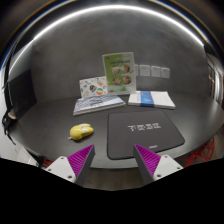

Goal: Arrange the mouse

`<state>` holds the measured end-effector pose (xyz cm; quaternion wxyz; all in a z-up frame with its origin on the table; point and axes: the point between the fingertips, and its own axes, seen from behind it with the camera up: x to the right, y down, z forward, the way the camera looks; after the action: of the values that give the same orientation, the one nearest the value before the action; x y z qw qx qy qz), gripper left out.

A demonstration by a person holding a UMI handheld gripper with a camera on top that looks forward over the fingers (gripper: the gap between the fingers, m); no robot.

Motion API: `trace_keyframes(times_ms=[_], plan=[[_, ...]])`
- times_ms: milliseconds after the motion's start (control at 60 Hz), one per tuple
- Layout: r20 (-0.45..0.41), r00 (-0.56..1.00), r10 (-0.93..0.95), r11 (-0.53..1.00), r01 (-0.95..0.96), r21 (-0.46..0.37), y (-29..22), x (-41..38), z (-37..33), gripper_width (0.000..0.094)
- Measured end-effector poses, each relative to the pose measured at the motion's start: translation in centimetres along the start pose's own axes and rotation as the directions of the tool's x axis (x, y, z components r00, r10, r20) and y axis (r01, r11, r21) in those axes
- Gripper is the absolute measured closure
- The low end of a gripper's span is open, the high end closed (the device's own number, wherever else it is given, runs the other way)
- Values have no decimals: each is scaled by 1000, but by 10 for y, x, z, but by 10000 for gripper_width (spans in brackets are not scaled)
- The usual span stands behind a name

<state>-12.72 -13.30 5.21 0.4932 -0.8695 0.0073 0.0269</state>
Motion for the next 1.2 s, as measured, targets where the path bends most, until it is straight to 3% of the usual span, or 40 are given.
trace_keyframes(times_ms=[350,517,767,900,950,1017,1050,1100,1200], plan=[[290,952,-102,988,130,-79,39,-89,63,113],[277,950,-147,986,164,-39,19,-119,101,113],[139,980,-142,983,156,-93,-5,-158,158,101],[56,994,-98,991,102,-83,-17,-175,178,113],[28,997,-76,994,78,-76,-19,-176,181,161],[8,998,-63,995,64,-81,-19,-174,180,410],[-1,999,-42,996,42,-84,-18,-174,180,372],[-9,999,-44,995,43,-91,-17,-174,180,485],[26,998,-53,992,56,-117,-17,-181,179,545]])
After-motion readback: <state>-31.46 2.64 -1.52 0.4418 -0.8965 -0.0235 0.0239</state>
